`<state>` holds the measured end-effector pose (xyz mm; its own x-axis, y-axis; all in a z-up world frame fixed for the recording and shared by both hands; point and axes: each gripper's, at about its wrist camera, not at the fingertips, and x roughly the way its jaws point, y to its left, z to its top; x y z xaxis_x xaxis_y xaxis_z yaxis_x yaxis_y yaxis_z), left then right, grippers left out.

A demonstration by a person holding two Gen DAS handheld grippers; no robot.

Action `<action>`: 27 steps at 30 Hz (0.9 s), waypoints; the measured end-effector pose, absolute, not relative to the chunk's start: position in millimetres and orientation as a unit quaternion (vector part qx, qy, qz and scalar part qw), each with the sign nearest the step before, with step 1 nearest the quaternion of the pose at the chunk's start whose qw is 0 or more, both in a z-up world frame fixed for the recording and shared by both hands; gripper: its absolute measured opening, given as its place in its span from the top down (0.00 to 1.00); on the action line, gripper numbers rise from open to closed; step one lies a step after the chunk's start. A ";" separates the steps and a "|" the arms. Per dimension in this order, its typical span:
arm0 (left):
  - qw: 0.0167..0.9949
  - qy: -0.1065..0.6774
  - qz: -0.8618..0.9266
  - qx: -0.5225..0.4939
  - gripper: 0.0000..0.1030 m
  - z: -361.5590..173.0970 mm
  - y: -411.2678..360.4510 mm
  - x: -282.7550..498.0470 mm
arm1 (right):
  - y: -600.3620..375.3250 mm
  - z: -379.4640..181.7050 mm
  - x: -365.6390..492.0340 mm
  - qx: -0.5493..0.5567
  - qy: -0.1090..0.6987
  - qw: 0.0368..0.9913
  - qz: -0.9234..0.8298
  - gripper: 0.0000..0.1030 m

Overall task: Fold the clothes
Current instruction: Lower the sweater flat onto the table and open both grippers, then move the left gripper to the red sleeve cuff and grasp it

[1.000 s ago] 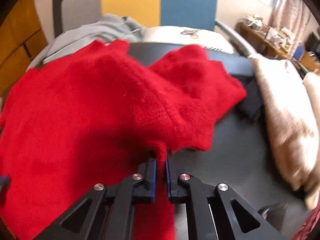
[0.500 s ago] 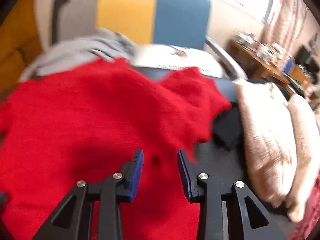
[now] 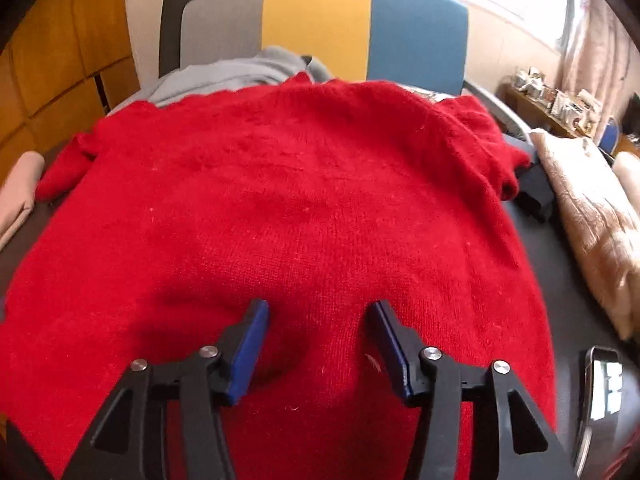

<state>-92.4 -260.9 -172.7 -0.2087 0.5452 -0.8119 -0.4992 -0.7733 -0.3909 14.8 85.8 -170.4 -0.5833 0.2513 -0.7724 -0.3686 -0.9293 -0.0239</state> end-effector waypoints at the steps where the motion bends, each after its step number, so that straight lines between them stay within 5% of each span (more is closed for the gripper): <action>1: 0.339 -0.011 0.777 -0.531 0.73 -175.3 -258.8 -87.1 | 86.0 -170.8 16.6 -0.416 0.073 0.176 0.889 0.46; 4: 0.347 0.021 0.782 -0.518 0.74 -178.0 -250.8 -72.2 | 87.0 -173.1 8.4 -0.414 0.078 0.176 0.890 0.46; 6: 0.343 0.041 0.789 -0.508 0.88 -172.8 -245.8 -67.3 | 84.6 -175.6 -0.8 -0.413 0.077 0.176 0.890 0.46; 14: 0.300 0.096 0.807 -0.499 0.91 -161.4 -260.1 -62.0 | 82.2 -177.7 5.9 -0.407 0.079 0.181 0.892 0.45; 22: 0.340 -0.003 0.799 -0.496 0.82 -158.4 -282.2 -77.8 | 86.3 -177.3 5.9 -0.408 0.080 0.183 0.891 0.40; 27: 0.267 -0.106 0.833 -0.472 0.76 -128.1 -314.4 -149.8 | 87.5 -177.8 4.4 -0.406 0.080 0.184 0.891 0.40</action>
